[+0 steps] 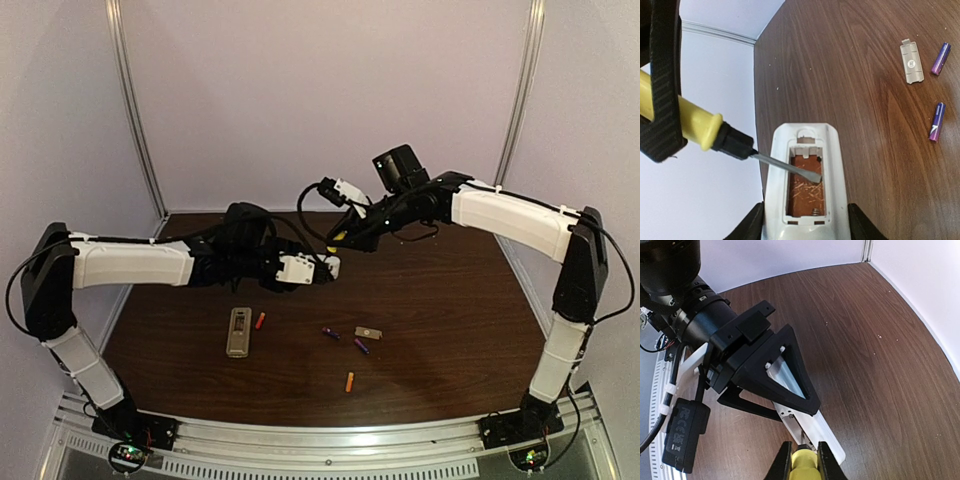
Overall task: Unload the batteries from the remote control
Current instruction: Remove the battery from the remote control without the battery cover.
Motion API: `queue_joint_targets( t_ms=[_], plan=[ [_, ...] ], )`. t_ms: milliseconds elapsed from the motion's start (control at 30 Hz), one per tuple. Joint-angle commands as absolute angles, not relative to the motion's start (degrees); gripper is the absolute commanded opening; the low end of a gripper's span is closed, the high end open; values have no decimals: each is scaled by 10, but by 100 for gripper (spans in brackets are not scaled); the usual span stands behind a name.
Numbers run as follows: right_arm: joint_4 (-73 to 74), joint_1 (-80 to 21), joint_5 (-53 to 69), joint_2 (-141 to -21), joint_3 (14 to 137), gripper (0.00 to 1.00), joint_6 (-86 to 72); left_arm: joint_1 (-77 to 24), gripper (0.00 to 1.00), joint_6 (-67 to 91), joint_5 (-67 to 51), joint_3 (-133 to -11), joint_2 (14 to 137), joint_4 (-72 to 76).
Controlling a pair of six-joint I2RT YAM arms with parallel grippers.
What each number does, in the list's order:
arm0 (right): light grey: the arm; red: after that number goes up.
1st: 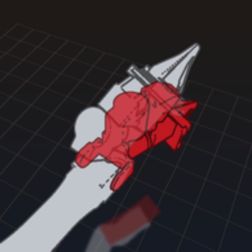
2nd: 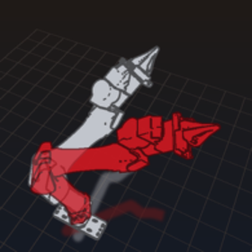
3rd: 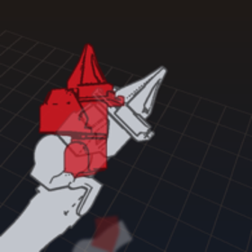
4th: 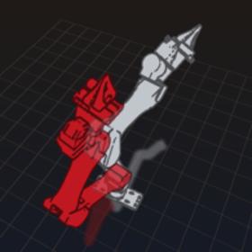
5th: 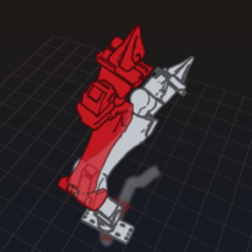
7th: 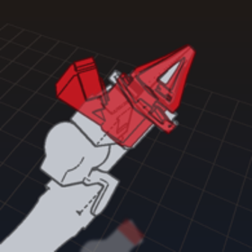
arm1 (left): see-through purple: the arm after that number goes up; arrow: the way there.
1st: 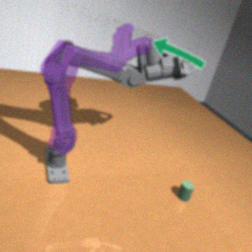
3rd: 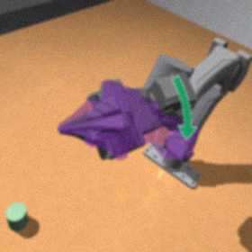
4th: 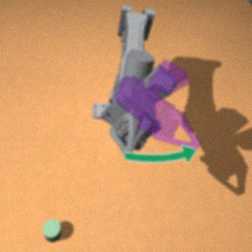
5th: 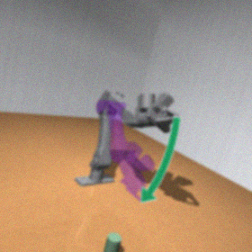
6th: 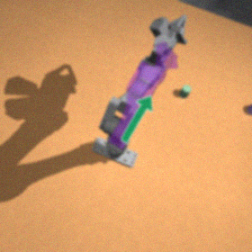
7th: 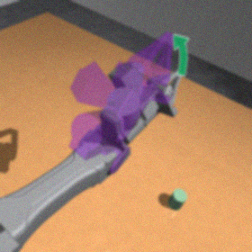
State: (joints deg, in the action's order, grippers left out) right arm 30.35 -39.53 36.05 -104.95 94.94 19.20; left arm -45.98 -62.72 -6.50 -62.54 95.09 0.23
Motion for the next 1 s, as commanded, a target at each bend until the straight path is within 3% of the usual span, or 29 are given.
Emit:
queue_joint_targets(
  t_ms=[0,700,967],
  plan=[
    [306,-402,339,-1013,931,0,180,-463,0,-601,-77,-611,925,42],
    [329,-445,257,-884,845,0,121,-463,0,-548,-32,-579,852,28],
    [314,-461,198,-818,800,0,60,-463,0,-462,-48,-578,831,11]
  ],
)
